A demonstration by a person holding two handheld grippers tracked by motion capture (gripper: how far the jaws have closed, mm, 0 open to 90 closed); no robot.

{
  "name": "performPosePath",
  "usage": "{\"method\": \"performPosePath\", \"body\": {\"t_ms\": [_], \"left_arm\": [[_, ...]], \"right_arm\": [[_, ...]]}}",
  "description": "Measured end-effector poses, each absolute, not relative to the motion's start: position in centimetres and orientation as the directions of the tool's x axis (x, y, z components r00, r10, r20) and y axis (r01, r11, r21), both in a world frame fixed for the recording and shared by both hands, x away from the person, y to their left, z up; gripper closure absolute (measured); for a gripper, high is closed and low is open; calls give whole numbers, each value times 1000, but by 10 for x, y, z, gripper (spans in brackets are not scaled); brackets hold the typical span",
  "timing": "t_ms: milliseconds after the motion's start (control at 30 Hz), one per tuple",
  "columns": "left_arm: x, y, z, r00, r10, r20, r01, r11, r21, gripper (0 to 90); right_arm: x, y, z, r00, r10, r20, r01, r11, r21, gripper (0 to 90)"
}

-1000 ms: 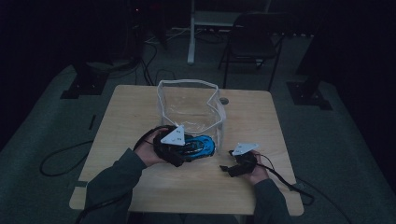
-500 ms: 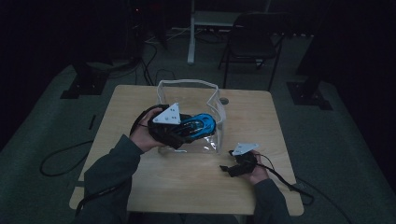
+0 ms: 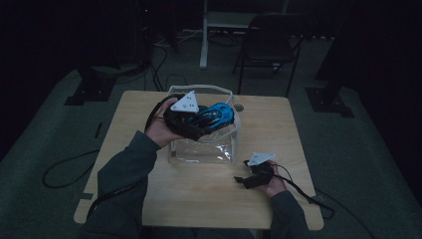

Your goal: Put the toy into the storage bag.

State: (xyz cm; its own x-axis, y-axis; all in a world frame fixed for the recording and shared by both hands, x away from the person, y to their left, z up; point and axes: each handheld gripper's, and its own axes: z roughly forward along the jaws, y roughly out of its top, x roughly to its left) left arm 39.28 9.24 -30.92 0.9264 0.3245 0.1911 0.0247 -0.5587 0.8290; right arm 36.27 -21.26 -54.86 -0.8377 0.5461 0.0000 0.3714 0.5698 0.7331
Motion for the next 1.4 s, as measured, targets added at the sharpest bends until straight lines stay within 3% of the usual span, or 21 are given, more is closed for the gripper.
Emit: {"method": "performPosePath", "body": {"t_ms": [500, 733, 867, 1033, 1400], "left_arm": [[435, 81, -311, 848, 512, 135, 182, -521, 834, 282], [445, 76, -311, 827, 548, 129, 212, -516, 830, 282], [449, 77, -311, 831, 538, 139, 203, -526, 826, 281], [459, 83, -313, 869, 460, 182, 134, -572, 809, 281], [477, 92, -315, 917, 351, 189, 75, -619, 782, 281]], "right_arm": [[363, -213, -549, -839, 544, 1, 371, 571, 732, 194], [363, -213, -549, -839, 544, 1, 371, 571, 732, 193], [363, -213, -549, -840, 542, 0, 369, 572, 732, 191], [363, -212, -549, -841, 541, 0, 368, 572, 733, 191], [363, -212, -549, -841, 541, -1, 368, 573, 733, 191]]}}
